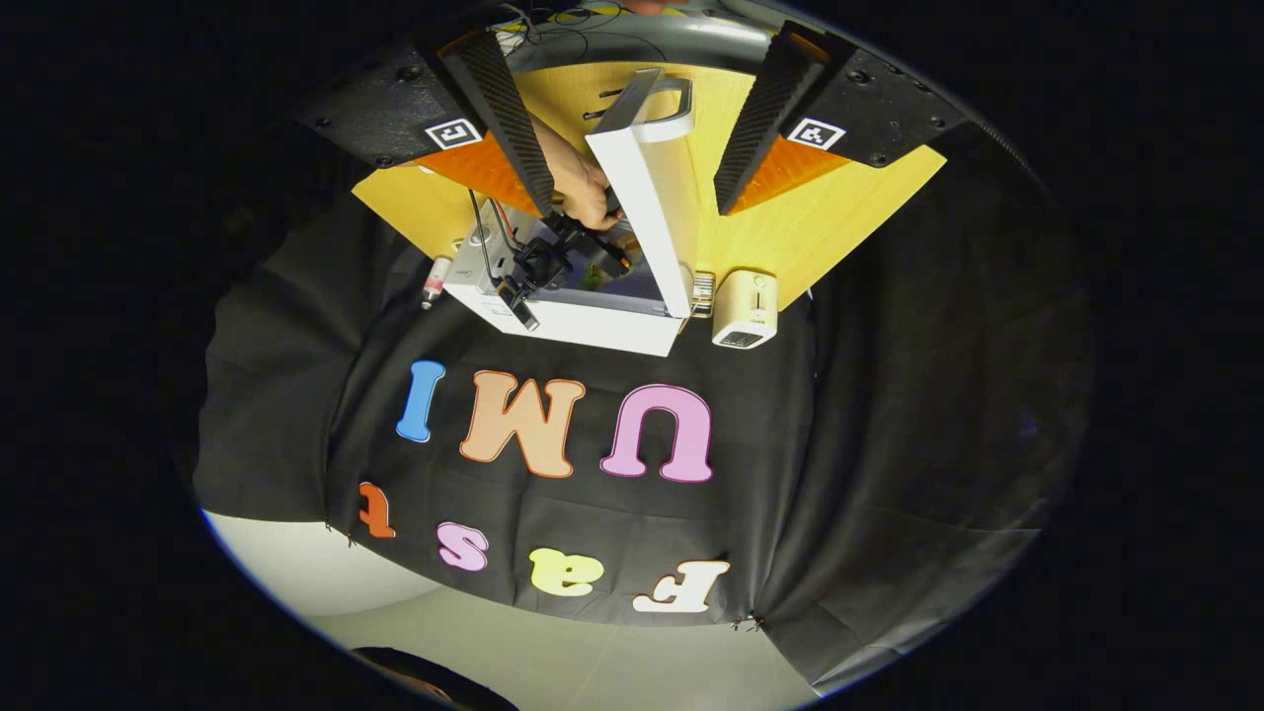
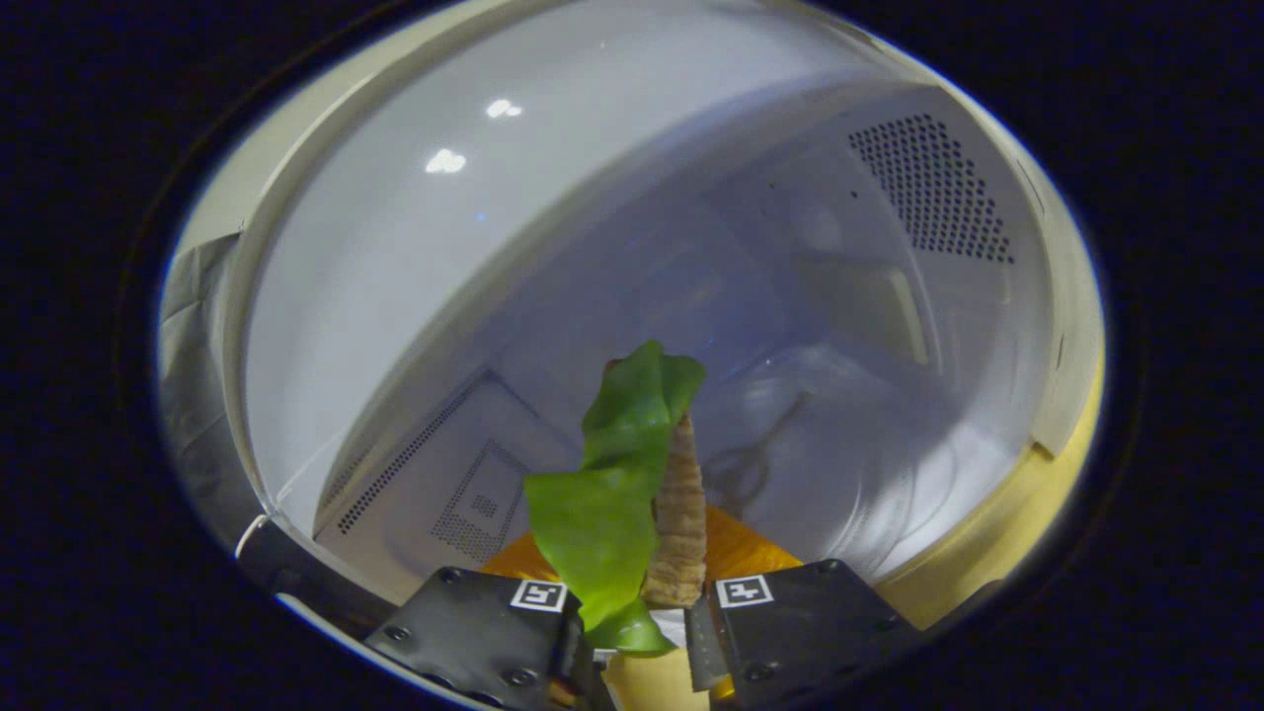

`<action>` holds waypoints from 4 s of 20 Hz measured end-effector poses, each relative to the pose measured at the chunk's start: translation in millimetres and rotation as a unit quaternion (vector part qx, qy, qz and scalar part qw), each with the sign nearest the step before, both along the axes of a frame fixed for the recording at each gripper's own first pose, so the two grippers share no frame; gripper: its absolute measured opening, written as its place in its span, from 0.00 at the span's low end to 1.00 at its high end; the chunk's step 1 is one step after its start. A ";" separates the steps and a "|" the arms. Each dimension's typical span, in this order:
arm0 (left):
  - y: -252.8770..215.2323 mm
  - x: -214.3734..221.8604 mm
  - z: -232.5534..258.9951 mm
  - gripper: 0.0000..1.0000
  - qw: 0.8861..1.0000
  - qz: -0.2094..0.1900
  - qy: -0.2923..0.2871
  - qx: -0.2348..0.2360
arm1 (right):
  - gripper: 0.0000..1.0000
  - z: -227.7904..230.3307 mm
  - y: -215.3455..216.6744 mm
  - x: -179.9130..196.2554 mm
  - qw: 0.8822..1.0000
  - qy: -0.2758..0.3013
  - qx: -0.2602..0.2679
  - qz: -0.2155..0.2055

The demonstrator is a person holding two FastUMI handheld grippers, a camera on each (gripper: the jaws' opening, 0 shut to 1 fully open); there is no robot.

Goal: Open the microwave oven with the left hand, put the food in, and close the microwave oven.

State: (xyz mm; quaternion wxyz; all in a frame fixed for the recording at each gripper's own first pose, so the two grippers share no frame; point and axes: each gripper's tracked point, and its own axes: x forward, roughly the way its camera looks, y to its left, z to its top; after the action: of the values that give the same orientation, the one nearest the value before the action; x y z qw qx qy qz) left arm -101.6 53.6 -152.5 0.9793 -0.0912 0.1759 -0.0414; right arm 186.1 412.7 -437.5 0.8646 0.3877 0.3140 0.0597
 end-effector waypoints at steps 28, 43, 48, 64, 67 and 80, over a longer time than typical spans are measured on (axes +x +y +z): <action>-14.1 -0.4 25.6 0.96 0.998 -0.026 -0.037 0.049 | 1.00 71.5 -80.8 -90.1 0.948 -0.134 -0.249 0.148; 44.1 -15.0 -14.3 0.96 0.995 -0.013 -0.025 0.093 | 0.91 237.9 -273.3 -184.0 0.947 -0.174 -0.257 0.077; 72.1 -8.8 -34.3 0.96 0.996 0.013 -0.009 0.086 | 0.99 282.6 -316.7 -203.5 0.941 -0.196 -0.272 0.051; 111.9 -4.8 -140.7 0.00 0.988 0.087 0.096 0.089 | 0.99 327.5 -377.0 -200.7 0.930 -0.218 -0.295 0.019; 104.3 -0.6 -146.2 0.00 0.987 0.059 0.088 0.125 | 0.92 326.6 -380.2 -202.2 0.929 -0.216 -0.300 0.022; 44.5 5.8 -173.8 0.00 0.979 -0.015 0.096 0.178 | 0.92 330.0 -397.9 -196.2 0.927 -0.209 -0.311 0.012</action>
State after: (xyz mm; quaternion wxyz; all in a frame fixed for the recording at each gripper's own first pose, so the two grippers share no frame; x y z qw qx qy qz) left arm -95.8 98.1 -326.4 0.9578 0.0837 0.2746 -0.0148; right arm -10.1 14.7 -107.5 0.9870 0.0744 0.1334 0.0491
